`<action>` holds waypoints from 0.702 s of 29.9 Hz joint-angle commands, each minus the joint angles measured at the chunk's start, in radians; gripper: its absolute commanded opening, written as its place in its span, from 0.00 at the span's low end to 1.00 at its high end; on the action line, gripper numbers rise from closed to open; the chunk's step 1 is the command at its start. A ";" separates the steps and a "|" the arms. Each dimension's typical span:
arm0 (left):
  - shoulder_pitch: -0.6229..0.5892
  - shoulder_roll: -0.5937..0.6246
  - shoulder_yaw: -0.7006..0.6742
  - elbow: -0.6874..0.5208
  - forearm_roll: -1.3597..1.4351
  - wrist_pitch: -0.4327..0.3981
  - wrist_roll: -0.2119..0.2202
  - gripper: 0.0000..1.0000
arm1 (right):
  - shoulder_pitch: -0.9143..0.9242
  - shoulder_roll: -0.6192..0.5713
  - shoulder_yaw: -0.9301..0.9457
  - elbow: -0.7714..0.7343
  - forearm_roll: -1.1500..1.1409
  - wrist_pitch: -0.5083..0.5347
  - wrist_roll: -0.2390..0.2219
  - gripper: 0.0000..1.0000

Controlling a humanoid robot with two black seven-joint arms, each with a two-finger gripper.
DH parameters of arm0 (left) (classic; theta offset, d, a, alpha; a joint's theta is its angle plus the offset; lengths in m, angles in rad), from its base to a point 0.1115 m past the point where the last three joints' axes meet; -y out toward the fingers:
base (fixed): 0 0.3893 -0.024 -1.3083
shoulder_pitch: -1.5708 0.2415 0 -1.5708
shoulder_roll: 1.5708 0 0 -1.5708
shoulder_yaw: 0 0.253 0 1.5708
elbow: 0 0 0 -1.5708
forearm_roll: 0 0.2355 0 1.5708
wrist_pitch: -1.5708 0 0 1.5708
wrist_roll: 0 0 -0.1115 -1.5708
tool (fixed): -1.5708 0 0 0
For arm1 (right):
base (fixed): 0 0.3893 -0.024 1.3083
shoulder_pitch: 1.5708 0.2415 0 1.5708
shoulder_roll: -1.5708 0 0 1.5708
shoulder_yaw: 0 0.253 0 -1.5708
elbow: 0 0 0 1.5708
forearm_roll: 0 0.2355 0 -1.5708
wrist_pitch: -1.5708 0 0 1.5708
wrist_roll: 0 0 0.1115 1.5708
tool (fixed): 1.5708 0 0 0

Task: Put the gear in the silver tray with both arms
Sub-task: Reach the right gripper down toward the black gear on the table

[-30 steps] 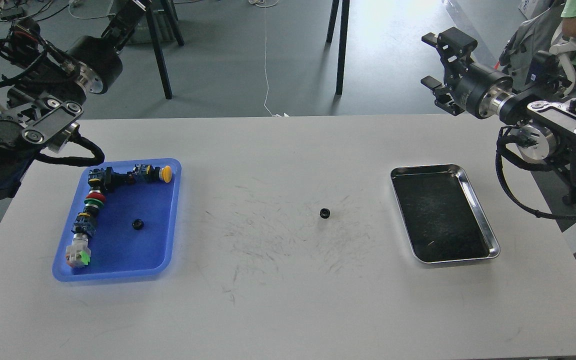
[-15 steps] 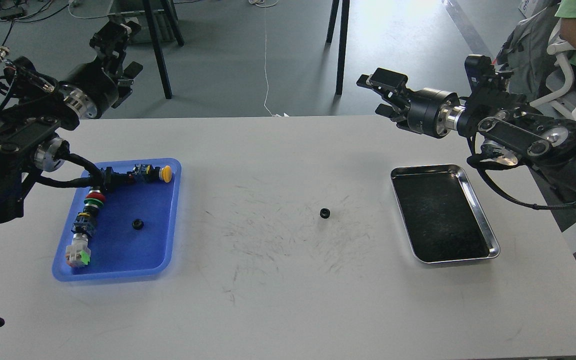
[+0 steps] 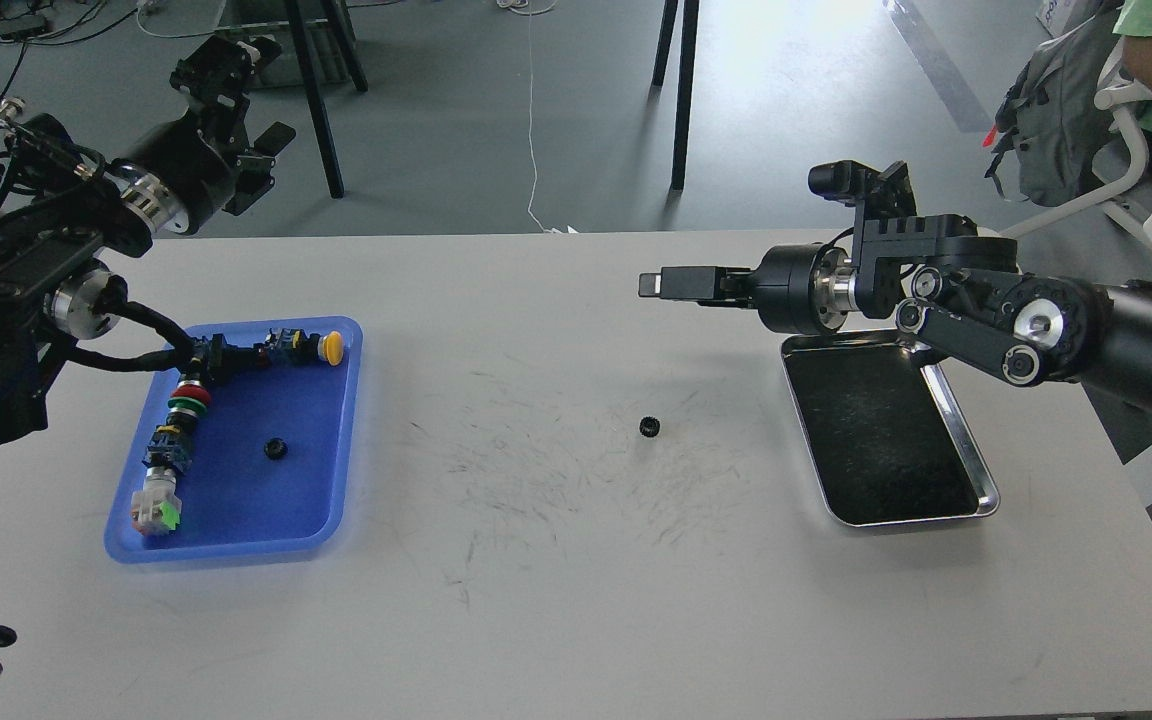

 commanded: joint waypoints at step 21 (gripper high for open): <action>-0.002 -0.003 -0.027 0.038 -0.024 -0.067 0.000 0.99 | 0.099 0.189 -0.328 -0.033 -0.262 -0.011 0.081 0.98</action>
